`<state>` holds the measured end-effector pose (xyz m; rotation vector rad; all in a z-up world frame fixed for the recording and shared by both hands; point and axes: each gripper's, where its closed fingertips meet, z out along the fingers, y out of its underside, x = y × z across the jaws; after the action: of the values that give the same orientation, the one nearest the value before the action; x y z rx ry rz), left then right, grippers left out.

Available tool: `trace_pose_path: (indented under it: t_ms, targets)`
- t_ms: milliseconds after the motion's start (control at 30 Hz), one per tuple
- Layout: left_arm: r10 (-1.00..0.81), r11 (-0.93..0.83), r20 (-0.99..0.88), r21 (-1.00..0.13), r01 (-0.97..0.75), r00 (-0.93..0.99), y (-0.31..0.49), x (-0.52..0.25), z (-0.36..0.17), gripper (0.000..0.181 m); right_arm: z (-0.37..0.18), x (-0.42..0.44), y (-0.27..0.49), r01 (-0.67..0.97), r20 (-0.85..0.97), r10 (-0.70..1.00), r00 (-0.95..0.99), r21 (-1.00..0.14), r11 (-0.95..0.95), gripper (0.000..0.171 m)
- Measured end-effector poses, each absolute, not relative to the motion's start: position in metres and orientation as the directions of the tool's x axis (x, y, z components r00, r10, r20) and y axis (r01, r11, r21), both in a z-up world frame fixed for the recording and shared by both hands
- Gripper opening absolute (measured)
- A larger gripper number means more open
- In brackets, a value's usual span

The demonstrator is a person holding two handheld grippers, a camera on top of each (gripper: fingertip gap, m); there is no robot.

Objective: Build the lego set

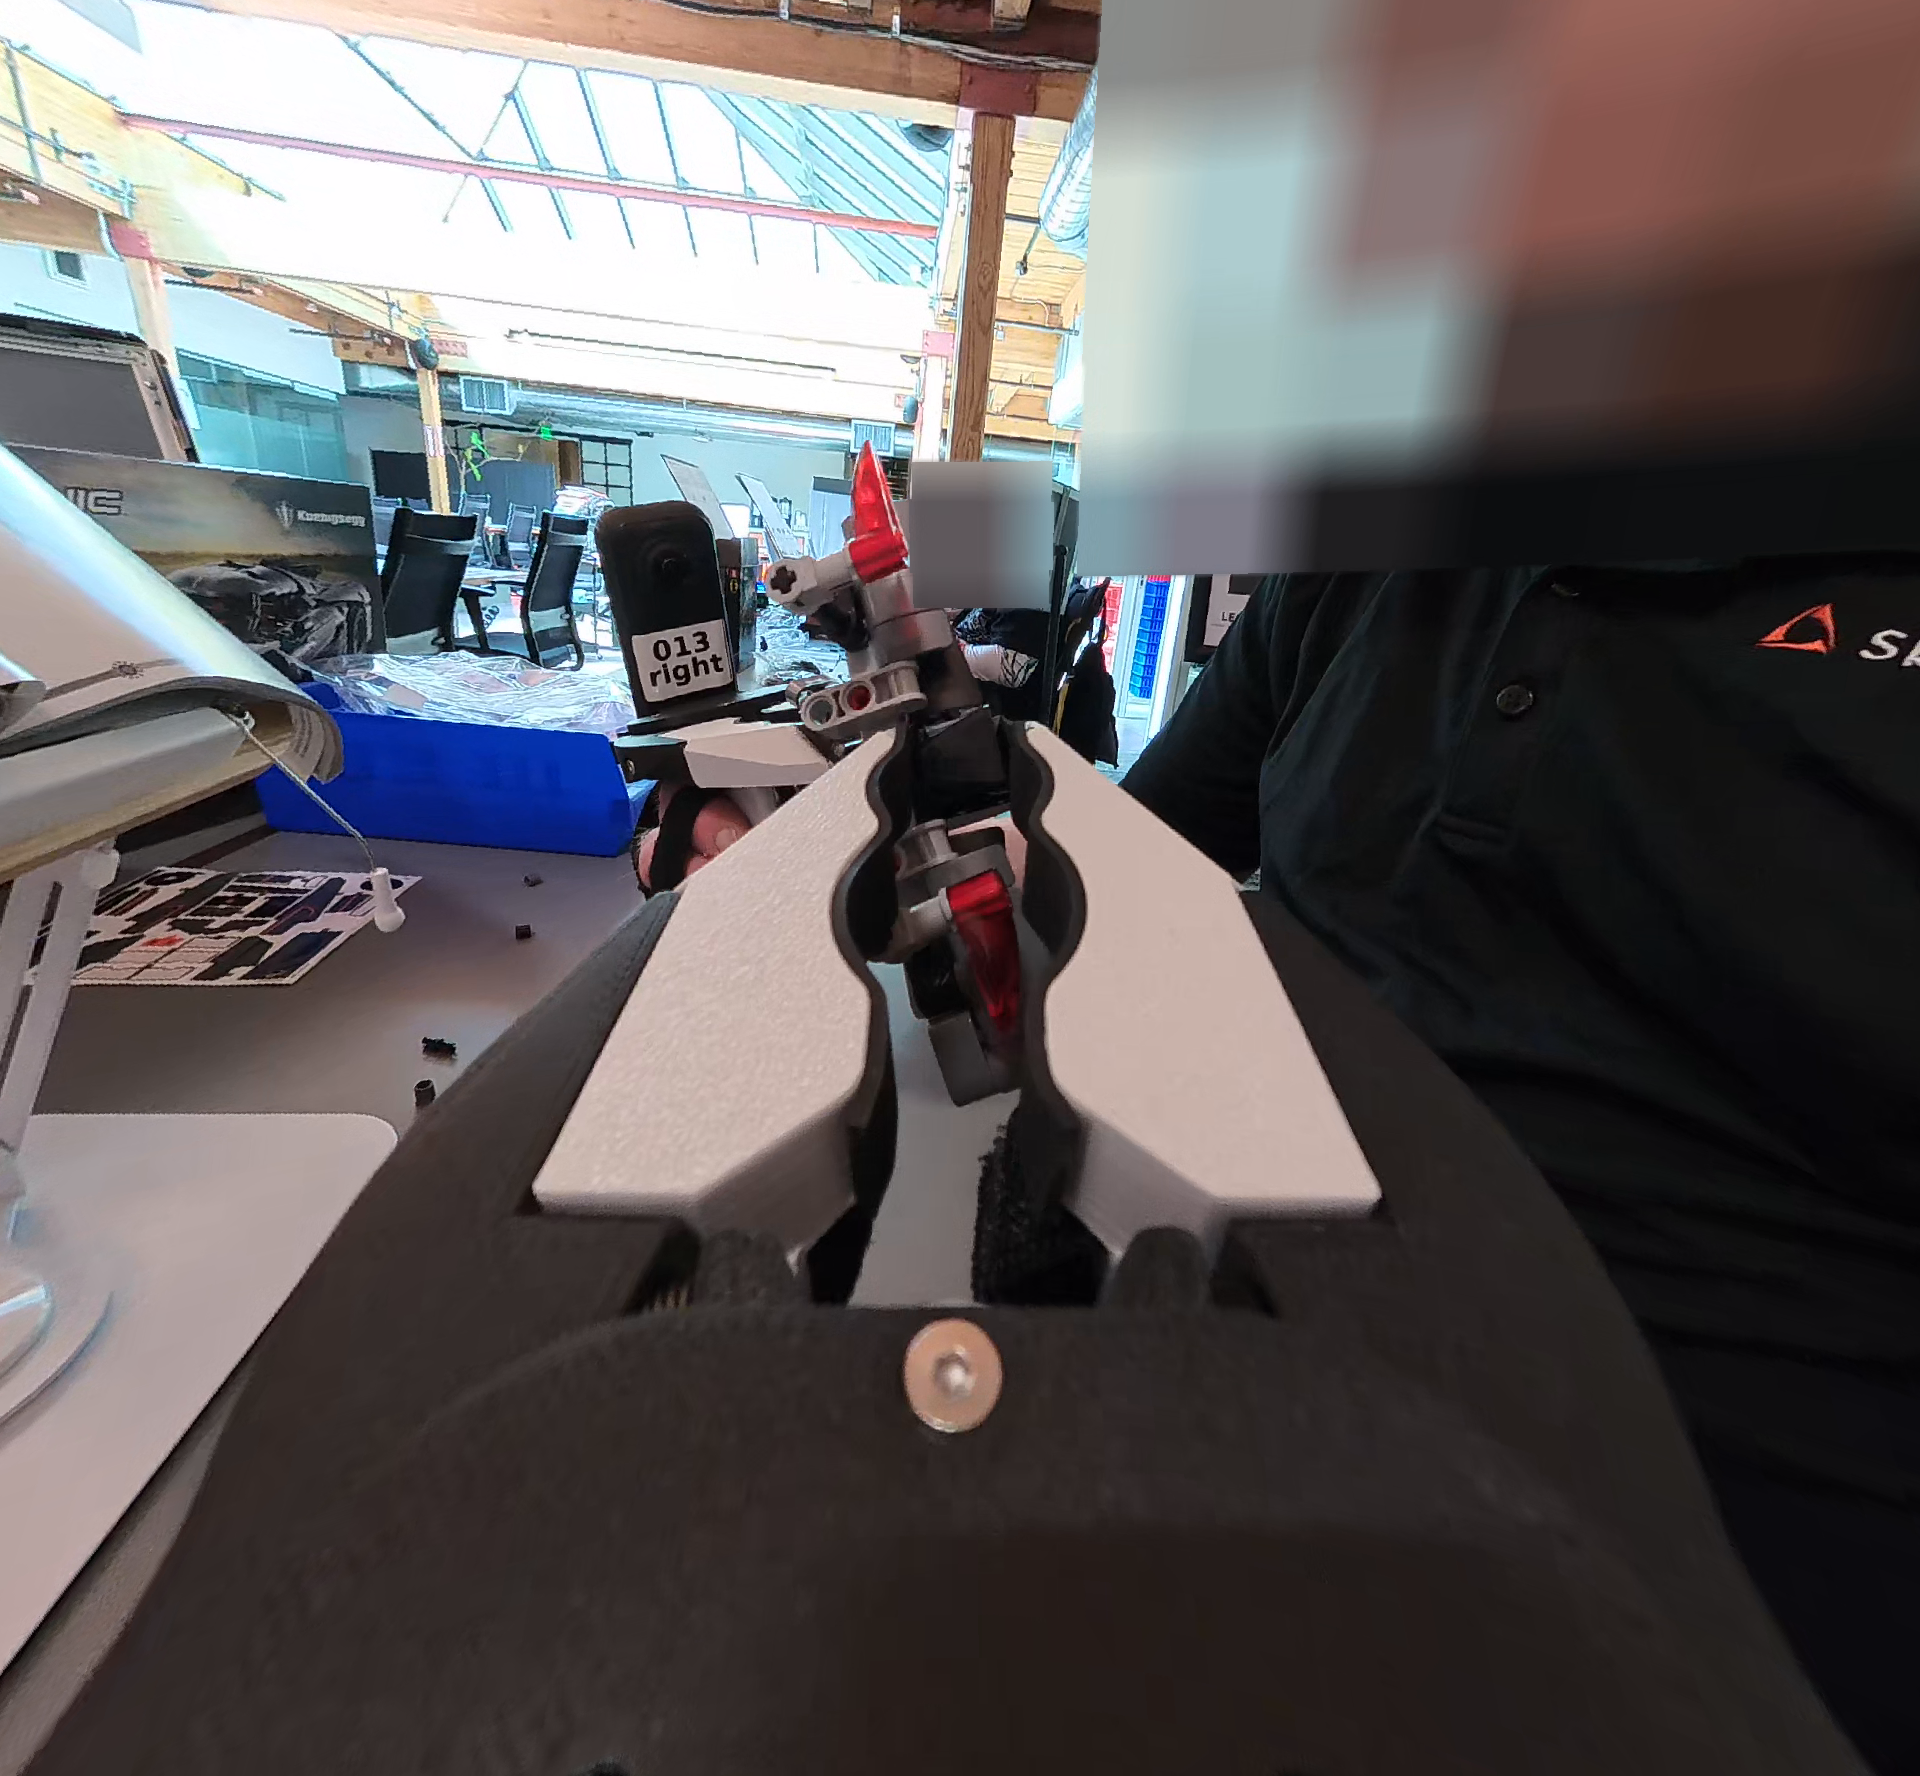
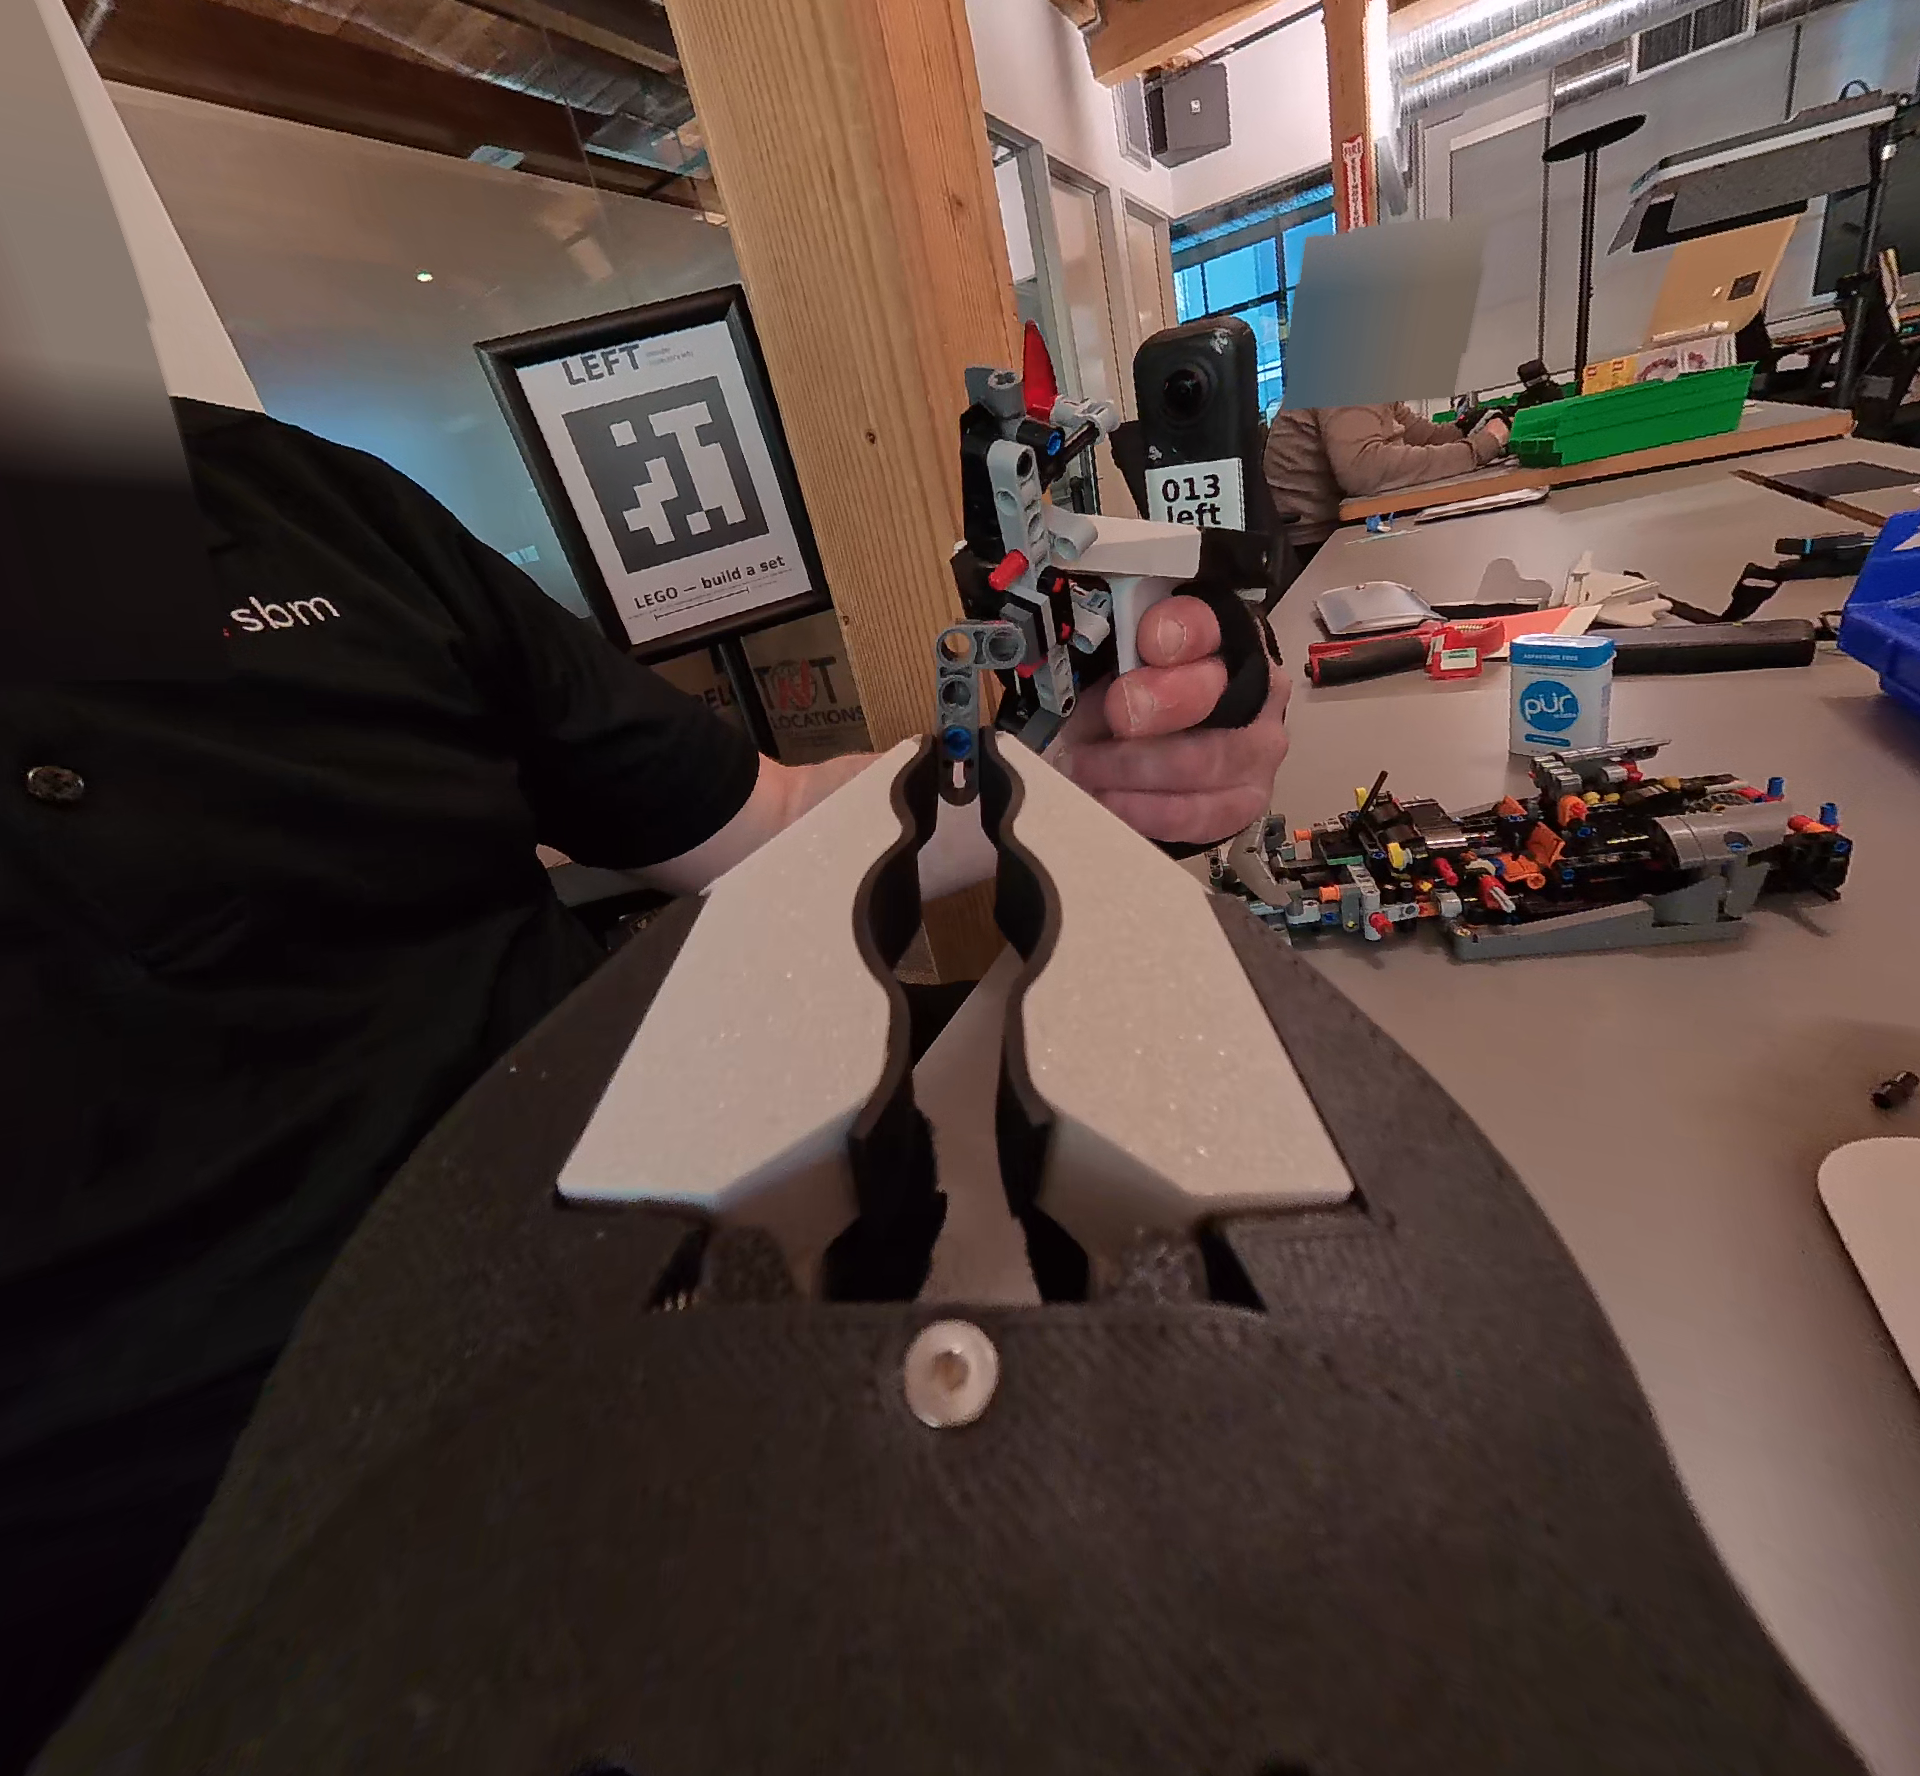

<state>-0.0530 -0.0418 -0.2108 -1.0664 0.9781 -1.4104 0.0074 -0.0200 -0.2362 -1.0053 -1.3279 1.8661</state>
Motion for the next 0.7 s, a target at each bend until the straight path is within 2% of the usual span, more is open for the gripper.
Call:
trace_pose_path:
  t_ms: [700]
  targets:
    - [-0.995,-0.099,0.098,-0.965,0.244,-0.020,-0.0388,-0.0506,-0.2153,0.016,-0.2356,0.0080,-0.0199,-0.064,-0.222,0.830,-0.512,-0.953,-0.295,0.004]
